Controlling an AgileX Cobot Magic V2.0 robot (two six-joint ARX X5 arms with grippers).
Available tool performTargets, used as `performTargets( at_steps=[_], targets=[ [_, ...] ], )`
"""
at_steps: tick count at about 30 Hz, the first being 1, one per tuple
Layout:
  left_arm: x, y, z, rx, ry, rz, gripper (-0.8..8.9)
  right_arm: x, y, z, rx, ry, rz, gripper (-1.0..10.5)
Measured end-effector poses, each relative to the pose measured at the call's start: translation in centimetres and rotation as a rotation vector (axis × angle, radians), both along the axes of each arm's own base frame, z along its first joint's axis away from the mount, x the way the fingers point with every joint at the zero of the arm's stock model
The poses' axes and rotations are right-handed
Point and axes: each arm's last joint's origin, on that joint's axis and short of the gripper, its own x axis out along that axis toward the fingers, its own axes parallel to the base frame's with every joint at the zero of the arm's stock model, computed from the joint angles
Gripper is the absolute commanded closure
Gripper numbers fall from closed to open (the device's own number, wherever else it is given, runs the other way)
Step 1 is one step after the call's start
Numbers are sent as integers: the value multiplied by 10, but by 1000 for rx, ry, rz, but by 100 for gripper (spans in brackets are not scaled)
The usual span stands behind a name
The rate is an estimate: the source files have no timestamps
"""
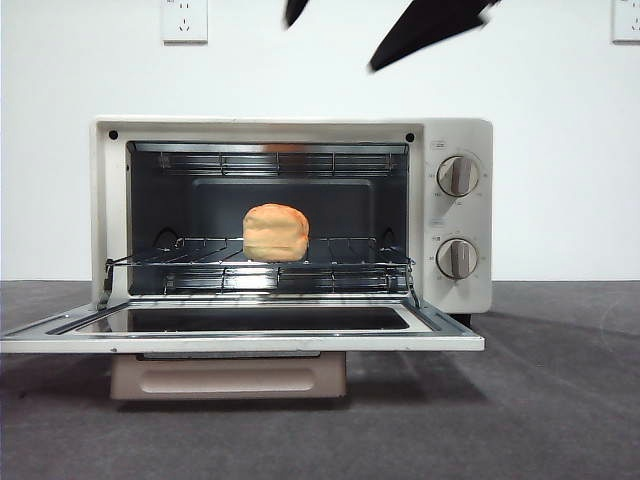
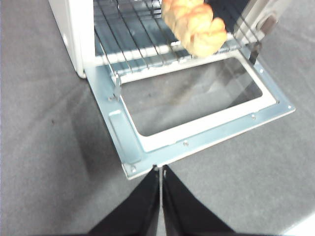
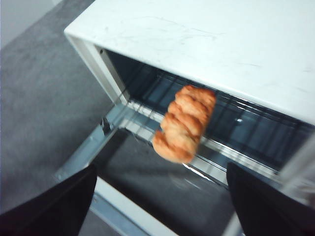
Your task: The left arm flap open the oven, the right arm pick bread and place it into oven, the left arm flap close the oven
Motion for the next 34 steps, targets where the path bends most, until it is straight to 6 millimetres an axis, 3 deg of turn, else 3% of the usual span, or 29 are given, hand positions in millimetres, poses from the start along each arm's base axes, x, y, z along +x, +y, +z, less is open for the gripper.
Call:
performTargets(
  at_steps=[8, 16, 19, 28, 34],
  targets=[
    [0, 0, 0, -1, -3, 1, 804, -40, -40, 7, -18, -67, 81, 528],
    [0, 0, 0, -1, -3, 0, 804, -70, -68, -37, -20, -27, 136, 528],
    [0, 0, 0, -1, -3, 0, 804, -76, -75, -47, -31, -15, 136, 528],
    [2, -1, 0, -5, 0, 3, 804, -83, -82, -37, 25, -77, 134, 528],
    [17, -6, -5, -21, -3, 16, 804, -83, -82, -37, 24, -75, 134, 528]
  ],
)
